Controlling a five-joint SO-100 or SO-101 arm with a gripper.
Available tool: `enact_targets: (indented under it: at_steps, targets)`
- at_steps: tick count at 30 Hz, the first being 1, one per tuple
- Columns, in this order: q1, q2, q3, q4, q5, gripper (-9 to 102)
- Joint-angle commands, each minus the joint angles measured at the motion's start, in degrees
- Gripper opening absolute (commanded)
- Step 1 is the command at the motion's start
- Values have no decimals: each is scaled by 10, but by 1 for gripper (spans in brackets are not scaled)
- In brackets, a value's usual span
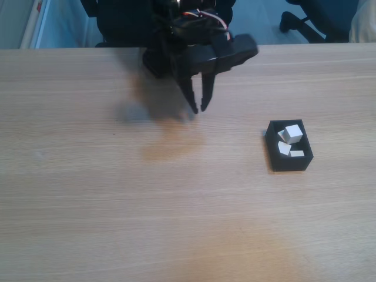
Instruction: Pick blocks and place them in the box.
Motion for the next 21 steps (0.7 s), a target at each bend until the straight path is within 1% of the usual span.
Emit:
enact_targets:
  at_steps: [1, 6, 8, 13, 17, 21]
  targets:
    - [37, 72, 39, 35, -9, 0]
    - [69, 155, 87, 105, 4, 0]
    - [80, 156, 94, 122, 4, 0]
    - [102, 156, 133, 128, 10, 0]
    - [124, 156, 180, 108, 3, 0]
    - [128, 156, 180, 138, 11, 0]
